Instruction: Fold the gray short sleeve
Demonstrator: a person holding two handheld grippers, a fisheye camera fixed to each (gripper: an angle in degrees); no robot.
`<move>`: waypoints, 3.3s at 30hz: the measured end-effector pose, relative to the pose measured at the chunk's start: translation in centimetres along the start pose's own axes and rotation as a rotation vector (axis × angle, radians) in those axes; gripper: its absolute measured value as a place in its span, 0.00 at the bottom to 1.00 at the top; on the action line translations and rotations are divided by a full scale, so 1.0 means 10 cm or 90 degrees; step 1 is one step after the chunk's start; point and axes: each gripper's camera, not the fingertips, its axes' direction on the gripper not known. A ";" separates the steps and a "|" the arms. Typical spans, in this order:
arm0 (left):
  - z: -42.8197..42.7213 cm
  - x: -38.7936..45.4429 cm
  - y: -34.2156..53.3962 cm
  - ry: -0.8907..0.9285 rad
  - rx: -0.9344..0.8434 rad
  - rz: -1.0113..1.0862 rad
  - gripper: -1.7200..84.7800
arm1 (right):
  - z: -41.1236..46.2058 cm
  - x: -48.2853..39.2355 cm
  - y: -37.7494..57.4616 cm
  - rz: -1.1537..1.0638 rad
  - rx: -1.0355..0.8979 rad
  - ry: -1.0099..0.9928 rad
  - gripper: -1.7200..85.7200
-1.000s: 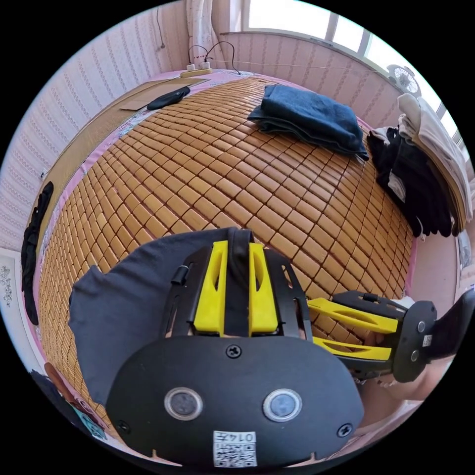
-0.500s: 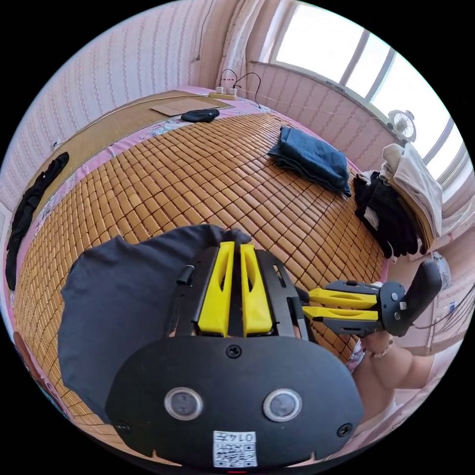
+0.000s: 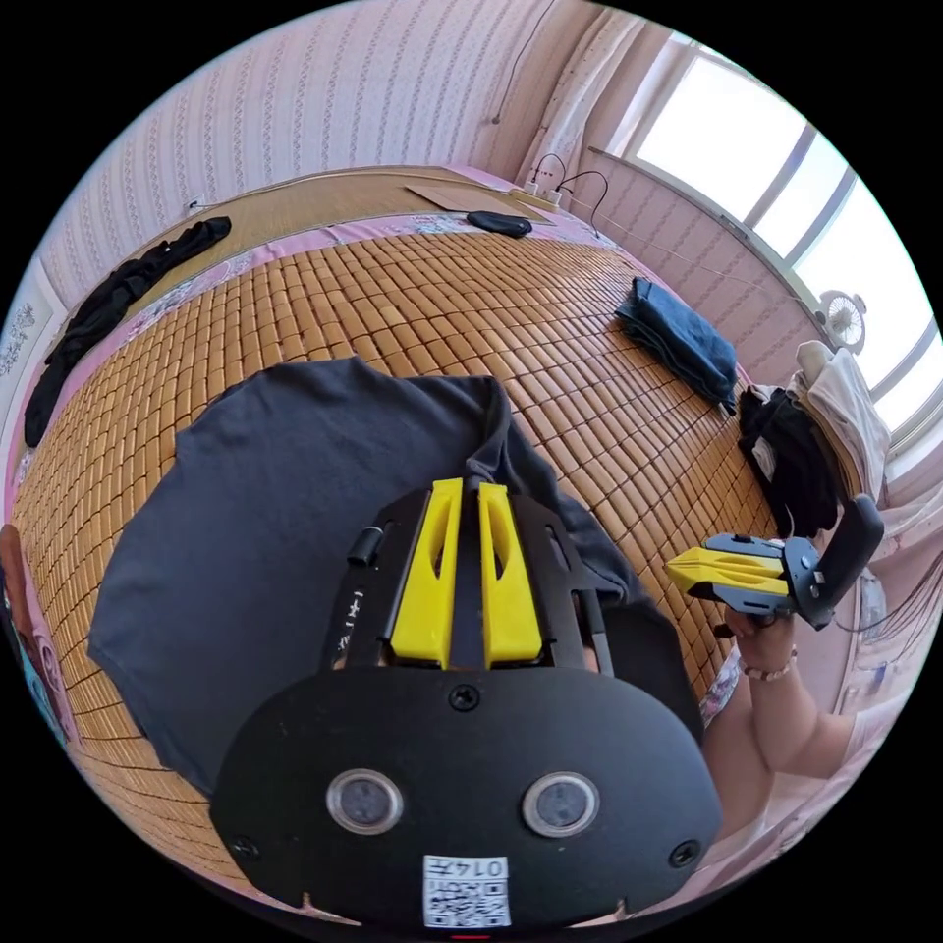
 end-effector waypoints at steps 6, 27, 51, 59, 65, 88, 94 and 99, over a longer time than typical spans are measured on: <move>-0.09 -0.14 0.11 -0.012 -0.013 -0.007 0.06 | 0.38 -0.23 -0.18 -0.030 -0.073 0.025 0.02; -1.52 -1.21 1.90 -0.019 0.023 -0.086 0.07 | 0.75 -0.29 -0.45 0.001 -0.034 -0.022 0.03; -1.68 -2.75 3.14 -0.095 0.056 -0.205 0.09 | 4.48 -2.87 -3.46 -0.156 -0.309 -0.056 0.12; -1.75 -2.86 3.21 -0.091 0.057 -0.166 0.08 | 4.11 -2.08 -3.54 -0.030 -0.217 -0.161 0.04; -1.94 -2.80 3.20 -0.034 0.105 -0.102 0.08 | 3.46 -1.26 -3.29 0.018 -0.173 -0.158 0.06; -1.61 -3.86 2.05 0.014 0.098 -0.210 0.12 | 2.16 1.21 -2.41 0.217 -0.165 0.098 0.15; -1.34 -3.98 1.81 0.044 0.041 -0.218 0.10 | 2.18 1.30 -2.41 0.222 -0.148 0.043 0.05; -1.32 -3.94 1.72 0.018 0.025 -0.196 0.02 | 2.02 1.32 -2.42 0.199 -0.129 0.052 0.03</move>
